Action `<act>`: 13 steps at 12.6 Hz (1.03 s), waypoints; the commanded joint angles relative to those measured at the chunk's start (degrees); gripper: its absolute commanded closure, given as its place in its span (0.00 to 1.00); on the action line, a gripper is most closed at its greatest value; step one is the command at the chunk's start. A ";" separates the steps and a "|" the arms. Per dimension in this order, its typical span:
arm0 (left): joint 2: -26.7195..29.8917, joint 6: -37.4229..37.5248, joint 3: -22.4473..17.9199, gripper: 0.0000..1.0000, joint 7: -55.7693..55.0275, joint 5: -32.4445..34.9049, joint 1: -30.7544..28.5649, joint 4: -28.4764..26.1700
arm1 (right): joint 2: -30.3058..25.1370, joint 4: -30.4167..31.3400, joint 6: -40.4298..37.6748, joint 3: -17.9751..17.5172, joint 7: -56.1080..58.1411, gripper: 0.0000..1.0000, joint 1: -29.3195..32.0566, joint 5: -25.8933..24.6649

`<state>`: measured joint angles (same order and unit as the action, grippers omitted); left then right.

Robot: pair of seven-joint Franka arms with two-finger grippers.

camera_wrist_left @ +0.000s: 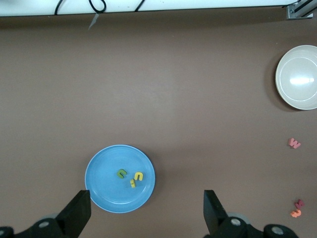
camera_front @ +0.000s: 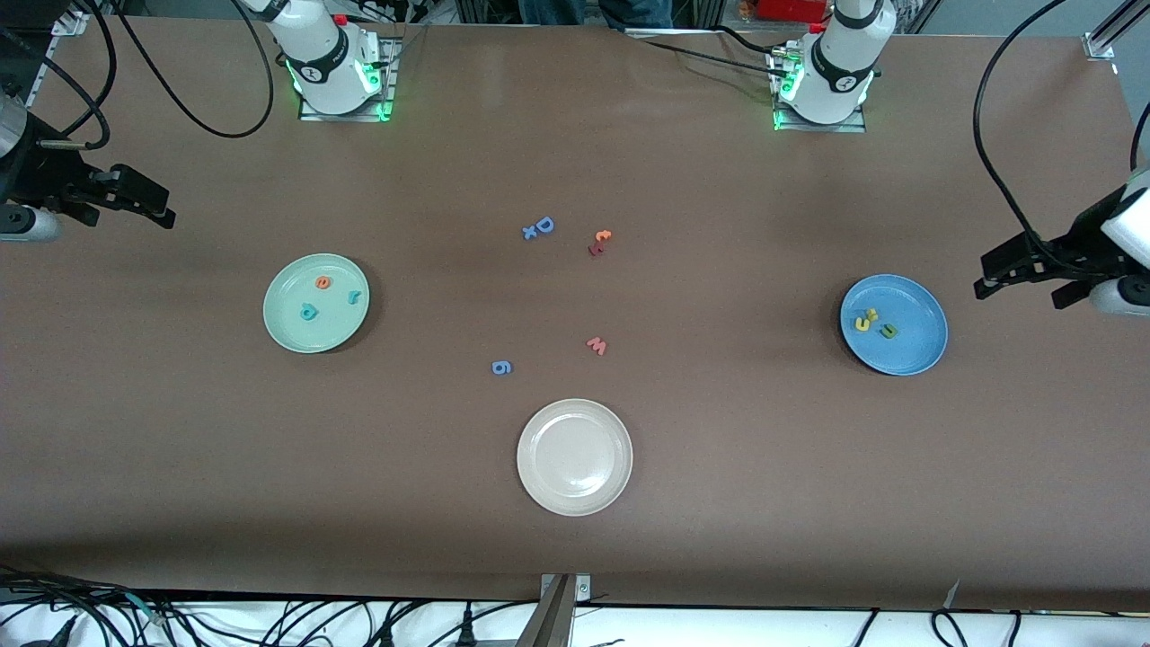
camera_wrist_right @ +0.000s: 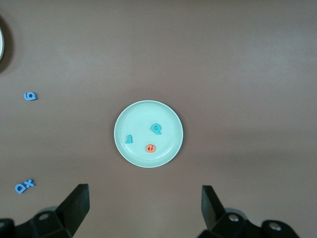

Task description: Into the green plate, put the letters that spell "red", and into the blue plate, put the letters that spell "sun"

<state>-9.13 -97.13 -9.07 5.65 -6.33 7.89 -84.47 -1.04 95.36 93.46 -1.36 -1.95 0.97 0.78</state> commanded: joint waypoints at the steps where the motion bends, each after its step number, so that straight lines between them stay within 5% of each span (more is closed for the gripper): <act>1: -1.67 3.69 0.46 0.00 -2.92 2.19 0.55 3.51 | -0.45 -0.53 -1.00 -0.57 0.81 0.00 0.70 0.54; 13: -1.41 4.93 0.46 0.00 -3.98 5.27 2.57 4.05 | -0.46 -0.62 -0.92 -1.01 0.29 0.00 0.26 0.10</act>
<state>-9.66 -93.69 -8.68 2.62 -3.10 10.24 -82.51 -1.05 95.36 93.43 -1.66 -1.93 0.97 0.78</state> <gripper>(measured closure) 0.000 0.000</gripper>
